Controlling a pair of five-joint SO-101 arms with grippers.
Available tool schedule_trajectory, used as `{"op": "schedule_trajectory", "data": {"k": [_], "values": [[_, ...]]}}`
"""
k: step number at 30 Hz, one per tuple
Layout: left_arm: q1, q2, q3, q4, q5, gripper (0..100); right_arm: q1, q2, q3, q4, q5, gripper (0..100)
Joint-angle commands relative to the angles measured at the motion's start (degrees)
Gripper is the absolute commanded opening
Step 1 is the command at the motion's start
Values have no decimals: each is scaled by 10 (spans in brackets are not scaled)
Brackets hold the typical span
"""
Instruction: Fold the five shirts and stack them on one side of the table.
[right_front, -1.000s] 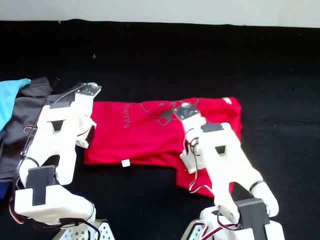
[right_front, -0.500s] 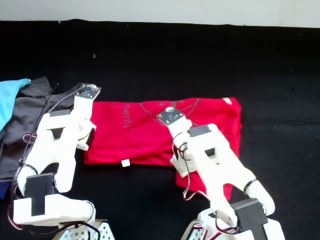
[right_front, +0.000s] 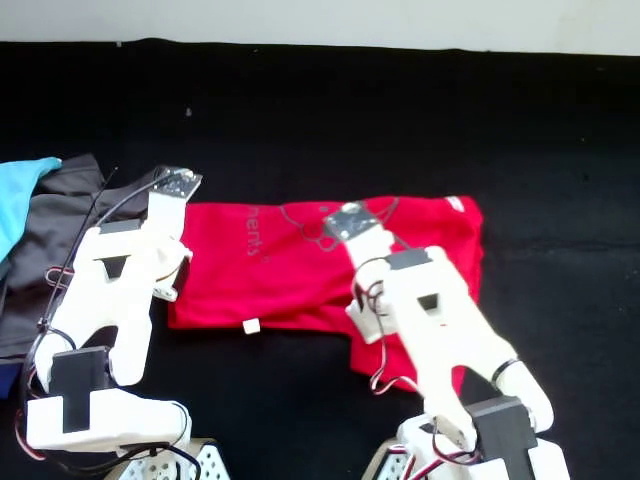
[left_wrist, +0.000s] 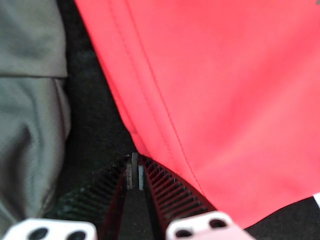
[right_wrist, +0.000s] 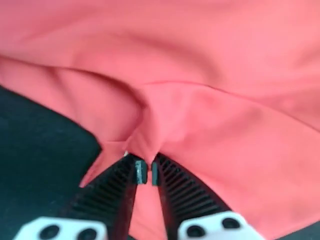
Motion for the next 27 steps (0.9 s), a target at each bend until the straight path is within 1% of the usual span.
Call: {"op": "schedule_trajectory", "data": {"k": [1, 4, 8, 11, 15, 18, 22, 24, 27], "values": [[-5, 0, 0, -19, 2, 9, 44, -22, -39, 21, 6, 5], [-5, 0, 0, -20, 2, 9, 58, -22, -87, 79, 6, 5], [-5, 0, 0, -21, 1, 9, 56, -41, -137, 149, 11, 5], [-5, 0, 0, -22, 1, 9, 56, -87, -141, 187, 55, 5], [-6, 0, -1, -22, 1, 9, 51, -131, -103, 227, 97, 5], [-7, -7, -3, -19, 1, 9, 50, -141, -58, 220, 113, 5], [-4, -7, -20, -13, 3, 9, 50, -142, 4, 160, 113, 5], [-5, -7, -47, 22, 3, 10, 41, -142, 28, 128, 112, 6], [-2, -7, -108, 106, 4, 11, 11, -141, 46, 108, 111, 27]]}}
